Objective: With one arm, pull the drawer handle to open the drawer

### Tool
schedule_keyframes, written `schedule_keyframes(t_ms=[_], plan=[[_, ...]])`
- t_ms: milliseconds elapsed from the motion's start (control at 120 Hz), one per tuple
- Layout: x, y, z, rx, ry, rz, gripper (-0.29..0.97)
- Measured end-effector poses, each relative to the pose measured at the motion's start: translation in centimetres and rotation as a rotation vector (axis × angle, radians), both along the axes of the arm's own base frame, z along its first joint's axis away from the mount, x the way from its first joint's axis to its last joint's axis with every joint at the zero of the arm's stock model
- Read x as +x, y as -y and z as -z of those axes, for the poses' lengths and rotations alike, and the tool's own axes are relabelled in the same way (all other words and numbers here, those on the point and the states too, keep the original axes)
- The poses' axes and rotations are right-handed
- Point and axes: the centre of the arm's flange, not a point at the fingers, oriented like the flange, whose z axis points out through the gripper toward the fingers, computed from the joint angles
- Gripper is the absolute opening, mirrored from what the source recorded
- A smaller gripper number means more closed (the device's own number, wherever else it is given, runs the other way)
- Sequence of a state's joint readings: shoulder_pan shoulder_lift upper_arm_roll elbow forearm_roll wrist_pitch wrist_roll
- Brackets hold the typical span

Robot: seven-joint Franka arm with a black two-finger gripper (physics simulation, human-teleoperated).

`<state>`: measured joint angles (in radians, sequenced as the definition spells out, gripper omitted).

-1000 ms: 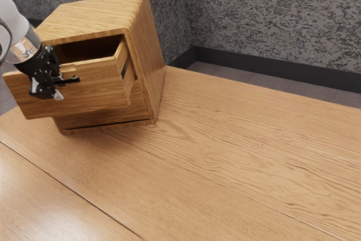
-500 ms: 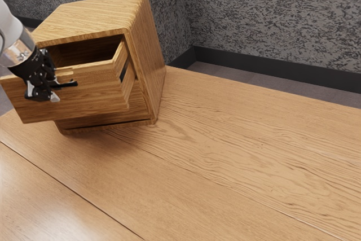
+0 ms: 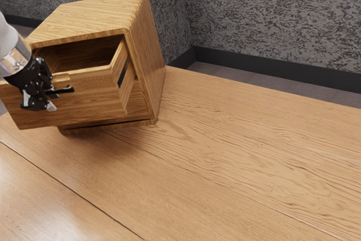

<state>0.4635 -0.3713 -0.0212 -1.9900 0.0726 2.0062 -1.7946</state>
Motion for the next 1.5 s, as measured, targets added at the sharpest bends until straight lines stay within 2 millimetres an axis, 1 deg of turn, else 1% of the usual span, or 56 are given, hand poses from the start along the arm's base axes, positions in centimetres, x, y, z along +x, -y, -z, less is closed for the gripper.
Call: schedule_keyframes(t_ms=[242,467,817,933,1150,1250,1333,1450,1483,1500], plan=[[-1.6,0.9,0.2,-0.001,0.003,-0.002,0.13],[-2.5,1.7,0.0,0.001,0.013,0.004,0.13],[-4.6,3.4,0.6,0.014,0.035,0.019,0.13],[-4.9,3.5,0.5,0.019,0.044,0.021,0.13],[-4.8,3.7,0.3,0.03,0.051,0.027,0.15],[-4.8,3.7,-0.2,0.04,0.059,0.032,0.16],[-4.9,3.8,-1.4,0.053,0.078,0.037,0.17],[-5.1,4.2,-4.2,0.086,0.124,0.052,0.17],[-5.2,4.4,-5.3,0.097,0.14,0.057,0.17],[-5.3,4.5,-6.2,0.105,0.151,0.06,0.17]])
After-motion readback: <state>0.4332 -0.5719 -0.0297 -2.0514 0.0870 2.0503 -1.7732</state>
